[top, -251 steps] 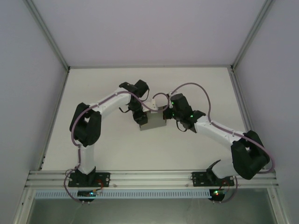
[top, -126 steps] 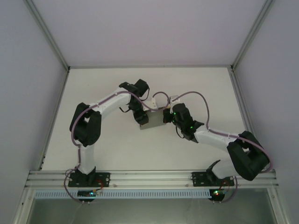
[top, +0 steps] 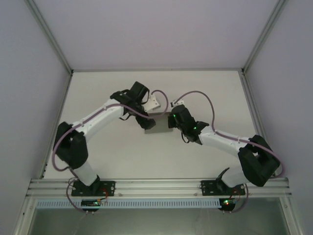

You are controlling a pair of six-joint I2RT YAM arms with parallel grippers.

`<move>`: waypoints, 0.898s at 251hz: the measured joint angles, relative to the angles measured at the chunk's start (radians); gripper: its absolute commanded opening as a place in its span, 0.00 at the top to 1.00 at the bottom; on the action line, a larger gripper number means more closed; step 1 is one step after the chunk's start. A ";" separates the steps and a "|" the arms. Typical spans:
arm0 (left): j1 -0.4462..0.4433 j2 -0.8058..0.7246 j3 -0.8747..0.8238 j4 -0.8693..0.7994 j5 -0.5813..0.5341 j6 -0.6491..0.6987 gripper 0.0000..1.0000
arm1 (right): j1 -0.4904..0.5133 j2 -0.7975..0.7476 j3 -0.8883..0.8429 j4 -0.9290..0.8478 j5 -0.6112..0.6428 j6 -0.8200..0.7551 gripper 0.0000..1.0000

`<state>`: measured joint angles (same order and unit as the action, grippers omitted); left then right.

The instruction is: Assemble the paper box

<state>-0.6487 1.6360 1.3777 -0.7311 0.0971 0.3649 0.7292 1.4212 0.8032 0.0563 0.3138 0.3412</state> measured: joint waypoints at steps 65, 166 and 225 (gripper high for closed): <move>0.011 -0.048 -0.077 0.044 -0.073 -0.144 0.72 | 0.014 0.006 0.026 -0.047 0.006 0.002 1.00; 0.029 -0.008 -0.057 0.044 -0.059 -0.267 1.00 | 0.039 0.006 0.029 -0.059 0.042 0.002 1.00; 0.047 -0.007 -0.033 -0.022 0.002 -0.452 1.00 | 0.086 0.006 0.035 -0.093 0.114 -0.002 1.00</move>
<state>-0.6018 1.6291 1.3445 -0.7532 0.0986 -0.0875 0.8150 1.4277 0.8387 -0.0364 0.4282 0.3393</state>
